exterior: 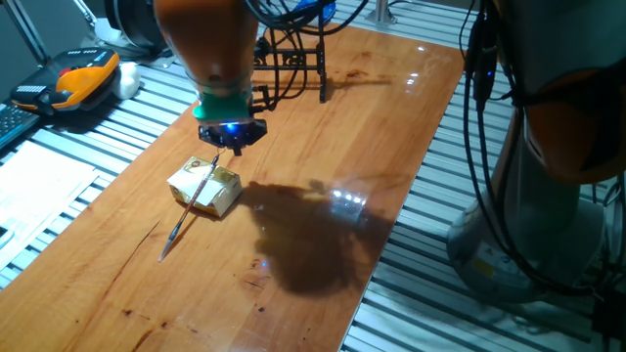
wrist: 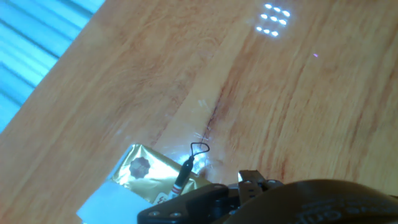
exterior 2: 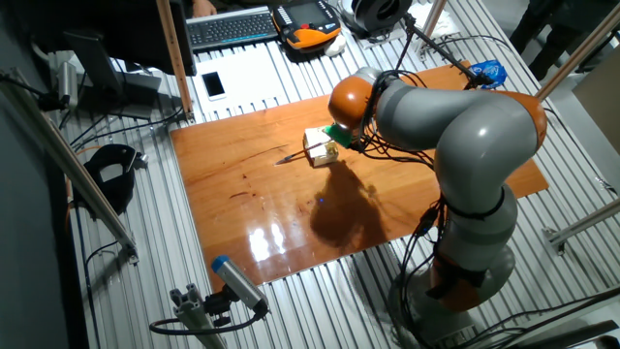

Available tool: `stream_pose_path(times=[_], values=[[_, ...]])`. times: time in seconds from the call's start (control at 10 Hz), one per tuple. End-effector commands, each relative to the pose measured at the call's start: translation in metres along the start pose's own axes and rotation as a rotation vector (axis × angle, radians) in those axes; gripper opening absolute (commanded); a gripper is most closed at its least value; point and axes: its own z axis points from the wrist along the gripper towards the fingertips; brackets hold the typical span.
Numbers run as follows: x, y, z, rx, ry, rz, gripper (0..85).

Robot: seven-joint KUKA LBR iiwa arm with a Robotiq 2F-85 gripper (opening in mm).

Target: Place the brush on the pen rack

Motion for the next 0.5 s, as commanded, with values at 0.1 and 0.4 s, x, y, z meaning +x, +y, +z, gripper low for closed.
stream_pose_path(times=[0.1, 0.4], values=[[0.0022, 0.0024, 0.0005, 0.030, -0.006, 0.012, 0.0], [0.0070, 0.0076, 0.0023, 0.055, -0.010, 0.031, 0.0]])
